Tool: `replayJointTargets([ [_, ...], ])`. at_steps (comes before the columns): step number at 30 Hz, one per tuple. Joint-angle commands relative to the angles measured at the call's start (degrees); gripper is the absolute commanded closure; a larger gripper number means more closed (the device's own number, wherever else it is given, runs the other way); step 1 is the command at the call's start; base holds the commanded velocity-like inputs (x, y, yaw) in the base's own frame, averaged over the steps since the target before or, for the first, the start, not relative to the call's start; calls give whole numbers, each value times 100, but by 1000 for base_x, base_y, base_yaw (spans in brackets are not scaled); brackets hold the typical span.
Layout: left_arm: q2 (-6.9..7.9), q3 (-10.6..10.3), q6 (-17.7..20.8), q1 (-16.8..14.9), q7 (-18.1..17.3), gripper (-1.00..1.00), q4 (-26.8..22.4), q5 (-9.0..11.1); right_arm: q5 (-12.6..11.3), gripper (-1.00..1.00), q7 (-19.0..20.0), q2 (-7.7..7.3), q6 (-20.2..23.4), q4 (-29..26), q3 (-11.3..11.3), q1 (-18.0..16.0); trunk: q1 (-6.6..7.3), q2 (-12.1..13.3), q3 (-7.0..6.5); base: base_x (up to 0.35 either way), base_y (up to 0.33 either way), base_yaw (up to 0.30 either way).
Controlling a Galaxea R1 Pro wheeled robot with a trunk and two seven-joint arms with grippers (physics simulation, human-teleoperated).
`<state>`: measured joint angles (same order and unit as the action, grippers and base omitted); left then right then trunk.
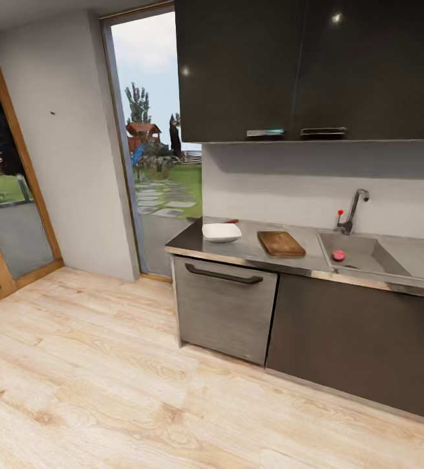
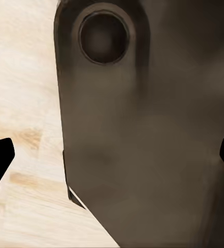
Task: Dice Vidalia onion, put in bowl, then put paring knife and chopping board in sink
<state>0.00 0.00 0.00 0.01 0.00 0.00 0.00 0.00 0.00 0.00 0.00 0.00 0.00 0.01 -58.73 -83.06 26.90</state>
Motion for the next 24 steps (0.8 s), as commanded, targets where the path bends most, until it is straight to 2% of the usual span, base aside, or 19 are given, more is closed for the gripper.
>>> replayJointTargets([
  [1,33,9,-9,8,0,-100,9,-9,9,-100,-16,33,-29,-33,11,-34,0,-2,3,0,0,0],
  [3,59,9,-9,8,0,-100,6,-9,9,-100,-17,98,-11,-99,10,-81,0,-2,3,0,0,0],
  [8,61,9,-9,9,0,-100,4,-9,9,-100,-17,146,-36,-128,21,-87,0,-2,3,0,0,0],
  [24,70,9,-9,8,0,-100,9,-12,9,-100,-18,167,-79,-132,35,-88,0,-2,3,0,0,0],
])
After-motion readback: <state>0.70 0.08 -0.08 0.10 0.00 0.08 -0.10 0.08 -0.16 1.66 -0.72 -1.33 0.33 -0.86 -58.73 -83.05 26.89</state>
